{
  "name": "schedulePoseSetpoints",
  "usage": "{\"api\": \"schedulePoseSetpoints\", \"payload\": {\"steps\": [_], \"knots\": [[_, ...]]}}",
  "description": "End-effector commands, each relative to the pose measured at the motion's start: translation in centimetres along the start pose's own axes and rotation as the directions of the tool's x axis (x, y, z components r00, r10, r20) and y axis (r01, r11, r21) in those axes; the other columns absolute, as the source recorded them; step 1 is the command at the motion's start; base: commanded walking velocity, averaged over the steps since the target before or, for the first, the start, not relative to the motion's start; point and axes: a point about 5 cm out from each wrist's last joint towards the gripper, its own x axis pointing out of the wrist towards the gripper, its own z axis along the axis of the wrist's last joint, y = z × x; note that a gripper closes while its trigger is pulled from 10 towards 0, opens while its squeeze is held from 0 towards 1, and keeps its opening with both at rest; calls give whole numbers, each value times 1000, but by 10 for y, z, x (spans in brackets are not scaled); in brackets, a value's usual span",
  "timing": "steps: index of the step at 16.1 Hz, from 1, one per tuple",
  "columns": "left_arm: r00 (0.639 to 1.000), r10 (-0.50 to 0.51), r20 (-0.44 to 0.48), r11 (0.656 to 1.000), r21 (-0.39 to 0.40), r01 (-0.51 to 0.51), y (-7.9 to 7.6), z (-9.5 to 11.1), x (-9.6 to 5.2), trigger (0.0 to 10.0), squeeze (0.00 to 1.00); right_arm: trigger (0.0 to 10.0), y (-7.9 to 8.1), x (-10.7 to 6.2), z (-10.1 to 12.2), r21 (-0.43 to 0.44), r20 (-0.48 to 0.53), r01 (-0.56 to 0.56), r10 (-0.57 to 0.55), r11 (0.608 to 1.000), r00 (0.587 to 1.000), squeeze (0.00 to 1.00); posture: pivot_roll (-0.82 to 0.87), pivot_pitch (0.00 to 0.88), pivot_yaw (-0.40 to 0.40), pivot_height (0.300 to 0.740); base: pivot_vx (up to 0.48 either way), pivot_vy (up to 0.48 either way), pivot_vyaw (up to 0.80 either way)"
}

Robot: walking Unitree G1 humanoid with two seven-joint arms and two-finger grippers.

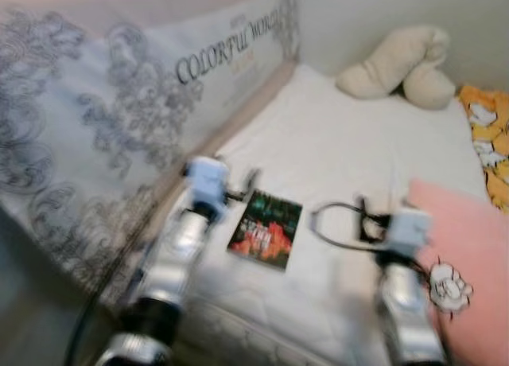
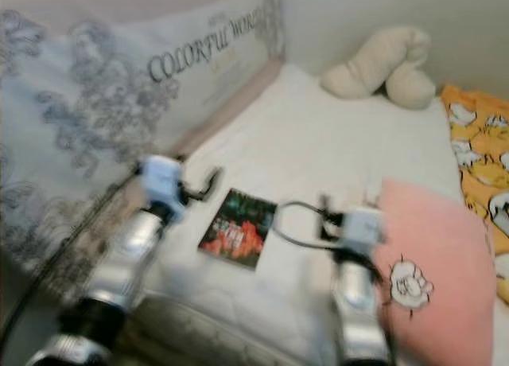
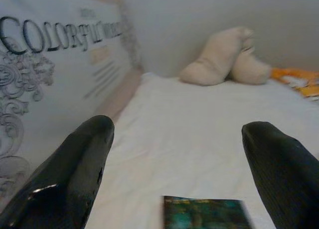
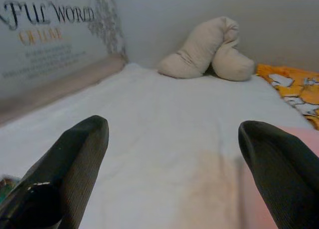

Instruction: Clean up the room

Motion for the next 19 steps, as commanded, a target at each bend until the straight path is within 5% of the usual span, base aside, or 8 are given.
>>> {"api": "schedulePoseSetpoints", "payload": {"steps": [1,4,5,13,19], "knots": [[998,-67,22,998,10,67,-13,6,8,10000,1000,10000,-13,1,2,-5,3,51,-51,999,999,1000,108,0,-10,740,412,-240,0],[990,-139,2,990,33,139,-18,5,9,10000,1000,10000,-6,0,4,-40,5,24,-24,999,1000,1000,99,0,0,740,277,0,0],[990,-141,-3,989,33,141,-19,4,9,10000,0,10000,-5,1,4,-55,-10,14,-15,998,1000,0,102,0,0,735,0,0,0],[992,-127,-15,992,2,127,-19,-4,1,10000,0,10000,2,-1,3,-47,-22,-34,33,998,999,0,127,0,-17,675,0,0,0],[995,-104,-2,995,-7,104,-18,-4,-2,10000,0,10000,13,4,3,-56,-21,-90,89,994,996,0,140,0,-20,671,0,-469,0]]}}
